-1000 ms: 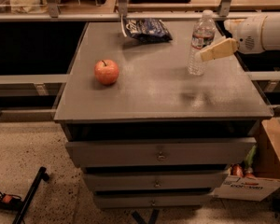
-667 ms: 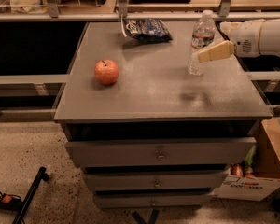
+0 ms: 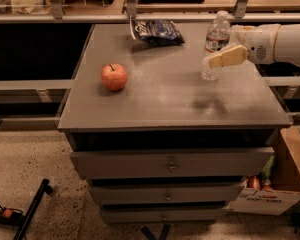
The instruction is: Move water bottle near apple
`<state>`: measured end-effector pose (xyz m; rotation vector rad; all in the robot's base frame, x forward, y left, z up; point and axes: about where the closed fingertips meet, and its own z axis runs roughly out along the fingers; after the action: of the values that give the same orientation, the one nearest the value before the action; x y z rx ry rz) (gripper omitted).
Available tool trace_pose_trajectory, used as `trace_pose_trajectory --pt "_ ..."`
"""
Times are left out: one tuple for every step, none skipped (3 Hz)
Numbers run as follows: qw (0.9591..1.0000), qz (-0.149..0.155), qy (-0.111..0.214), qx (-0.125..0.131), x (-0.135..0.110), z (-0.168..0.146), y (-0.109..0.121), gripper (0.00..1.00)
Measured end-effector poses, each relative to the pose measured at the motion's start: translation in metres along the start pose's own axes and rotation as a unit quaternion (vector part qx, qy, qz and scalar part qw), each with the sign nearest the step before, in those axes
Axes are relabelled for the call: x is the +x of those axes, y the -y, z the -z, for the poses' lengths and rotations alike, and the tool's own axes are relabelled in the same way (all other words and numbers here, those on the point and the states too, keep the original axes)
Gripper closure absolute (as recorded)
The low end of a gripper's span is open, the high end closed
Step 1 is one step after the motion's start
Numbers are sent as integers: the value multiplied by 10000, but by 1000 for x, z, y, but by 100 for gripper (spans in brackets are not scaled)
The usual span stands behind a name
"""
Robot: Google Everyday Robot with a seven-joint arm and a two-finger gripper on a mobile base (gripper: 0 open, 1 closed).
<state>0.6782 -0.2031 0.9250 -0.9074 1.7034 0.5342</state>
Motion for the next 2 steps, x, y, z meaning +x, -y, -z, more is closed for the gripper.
trace_pose_trajectory --pt "9995 -108 304 33 -2 -1 5 0" --pt "9982 -147 584 41 -1 -11 17 0"
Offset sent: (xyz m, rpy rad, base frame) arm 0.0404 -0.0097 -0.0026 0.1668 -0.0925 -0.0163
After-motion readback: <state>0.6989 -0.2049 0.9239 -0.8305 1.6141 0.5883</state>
